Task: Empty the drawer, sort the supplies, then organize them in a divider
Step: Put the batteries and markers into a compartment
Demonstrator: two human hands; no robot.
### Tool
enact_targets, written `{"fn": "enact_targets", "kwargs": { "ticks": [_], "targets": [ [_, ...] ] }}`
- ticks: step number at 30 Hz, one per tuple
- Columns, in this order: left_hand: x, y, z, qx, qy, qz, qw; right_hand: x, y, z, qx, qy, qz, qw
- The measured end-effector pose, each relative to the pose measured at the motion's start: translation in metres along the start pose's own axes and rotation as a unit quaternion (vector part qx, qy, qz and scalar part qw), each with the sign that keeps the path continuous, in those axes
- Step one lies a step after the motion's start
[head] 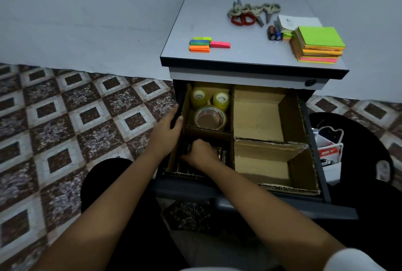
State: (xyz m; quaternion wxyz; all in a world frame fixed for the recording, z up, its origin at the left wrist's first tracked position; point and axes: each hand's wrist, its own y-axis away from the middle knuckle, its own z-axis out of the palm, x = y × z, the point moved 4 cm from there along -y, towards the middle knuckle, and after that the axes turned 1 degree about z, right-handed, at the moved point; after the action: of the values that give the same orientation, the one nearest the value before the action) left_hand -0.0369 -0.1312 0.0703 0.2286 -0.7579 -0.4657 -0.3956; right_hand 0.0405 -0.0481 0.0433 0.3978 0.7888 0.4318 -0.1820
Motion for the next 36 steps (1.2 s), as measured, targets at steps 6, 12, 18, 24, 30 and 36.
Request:
{"fn": "enact_targets", "kwargs": {
  "ticks": [6,12,18,24,30,36],
  "targets": [
    [-0.001,-0.001,0.0,0.0,0.011,-0.001,1.0,0.012,-0.002,0.0,-0.054,-0.169,0.087,0.98],
    [-0.002,-0.001,0.0,0.0,0.017,-0.002,1.0,0.014,-0.011,0.003,-0.044,-0.154,0.076,0.984],
    [-0.002,-0.001,0.001,0.001,0.031,-0.003,1.0,0.015,-0.015,0.003,-0.029,-0.113,0.066,0.991],
    [-0.001,-0.001,0.001,0.003,0.023,0.002,1.0,0.015,-0.017,0.002,0.022,0.009,0.03,0.999],
    [-0.002,-0.001,0.001,0.004,0.021,0.008,1.0,0.014,-0.015,0.0,0.03,0.025,0.036,0.999],
    [-0.001,-0.003,0.001,0.002,-0.022,0.024,0.999,0.015,-0.008,-0.011,0.029,-0.043,0.024,0.998]
  ]
}}
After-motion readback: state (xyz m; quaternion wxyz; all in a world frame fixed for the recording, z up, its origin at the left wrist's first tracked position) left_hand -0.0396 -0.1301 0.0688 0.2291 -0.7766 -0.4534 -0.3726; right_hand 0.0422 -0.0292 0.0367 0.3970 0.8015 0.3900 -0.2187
